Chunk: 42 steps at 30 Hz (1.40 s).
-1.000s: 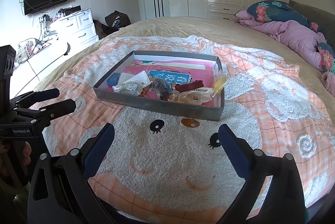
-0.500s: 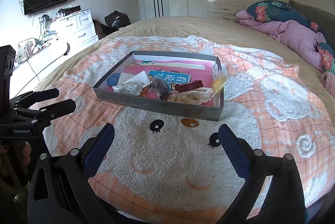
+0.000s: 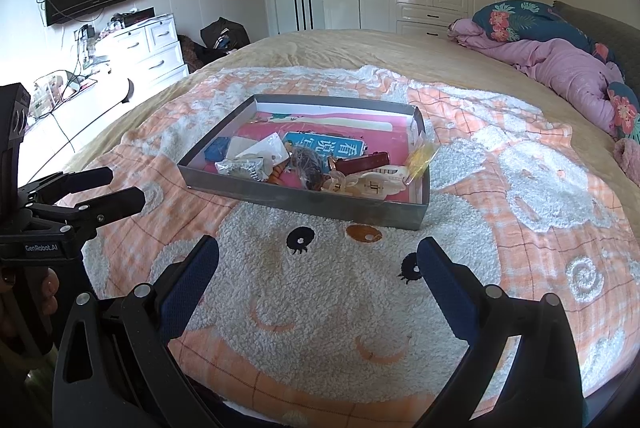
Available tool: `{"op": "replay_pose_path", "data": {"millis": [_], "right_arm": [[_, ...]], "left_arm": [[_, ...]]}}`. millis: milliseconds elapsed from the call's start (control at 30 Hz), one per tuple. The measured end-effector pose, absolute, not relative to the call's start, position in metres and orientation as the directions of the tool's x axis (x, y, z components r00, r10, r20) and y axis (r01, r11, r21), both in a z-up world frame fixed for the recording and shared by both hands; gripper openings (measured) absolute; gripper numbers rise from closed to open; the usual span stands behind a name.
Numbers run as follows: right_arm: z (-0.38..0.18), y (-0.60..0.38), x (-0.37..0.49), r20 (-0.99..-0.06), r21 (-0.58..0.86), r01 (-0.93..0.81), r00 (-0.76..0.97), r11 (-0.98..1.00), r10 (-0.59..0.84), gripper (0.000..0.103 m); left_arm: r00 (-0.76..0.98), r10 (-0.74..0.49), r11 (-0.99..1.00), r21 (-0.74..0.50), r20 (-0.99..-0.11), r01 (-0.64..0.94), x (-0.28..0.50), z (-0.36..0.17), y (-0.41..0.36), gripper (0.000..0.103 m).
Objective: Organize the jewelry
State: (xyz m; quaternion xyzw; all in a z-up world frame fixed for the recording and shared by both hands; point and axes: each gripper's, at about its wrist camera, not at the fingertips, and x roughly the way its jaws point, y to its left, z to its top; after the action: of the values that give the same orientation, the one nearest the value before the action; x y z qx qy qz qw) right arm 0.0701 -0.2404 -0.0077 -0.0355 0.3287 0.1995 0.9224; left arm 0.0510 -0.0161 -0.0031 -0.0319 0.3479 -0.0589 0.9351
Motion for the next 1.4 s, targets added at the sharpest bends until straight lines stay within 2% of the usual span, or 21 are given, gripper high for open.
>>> {"op": "replay_pose_path", "data": {"millis": [533,1067,1267,1400], "right_arm": [[-0.011,-0.236,0.075,-0.639,0.059,-0.394,0.691,0.917,0.338,0.099],[-0.02,-0.242,0.087,-0.666,0.08,-0.366,0.673,0.927,0.323,0.099],[-0.022,-0.267,0.119,-0.68,0.108,-0.31,0.67,0.945,0.298,0.099],[-0.024,-0.309,0.164,-0.691,0.102,-0.205,0.689,0.973,0.218,0.099]], "left_arm": [[0.753,-0.118,0.993,-0.091,-0.648,0.077,0.053,-0.005,-0.013,0.094],[0.736,-0.148,0.988,-0.132,-0.661,0.081,0.063,-0.006,0.001,0.094],[0.717,-0.113,0.984,-0.176,-0.687,-0.013,0.086,-0.016,0.038,0.094],[0.694,0.031,0.976,-0.128,-0.719,-0.176,0.136,-0.022,0.101,0.094]]}}
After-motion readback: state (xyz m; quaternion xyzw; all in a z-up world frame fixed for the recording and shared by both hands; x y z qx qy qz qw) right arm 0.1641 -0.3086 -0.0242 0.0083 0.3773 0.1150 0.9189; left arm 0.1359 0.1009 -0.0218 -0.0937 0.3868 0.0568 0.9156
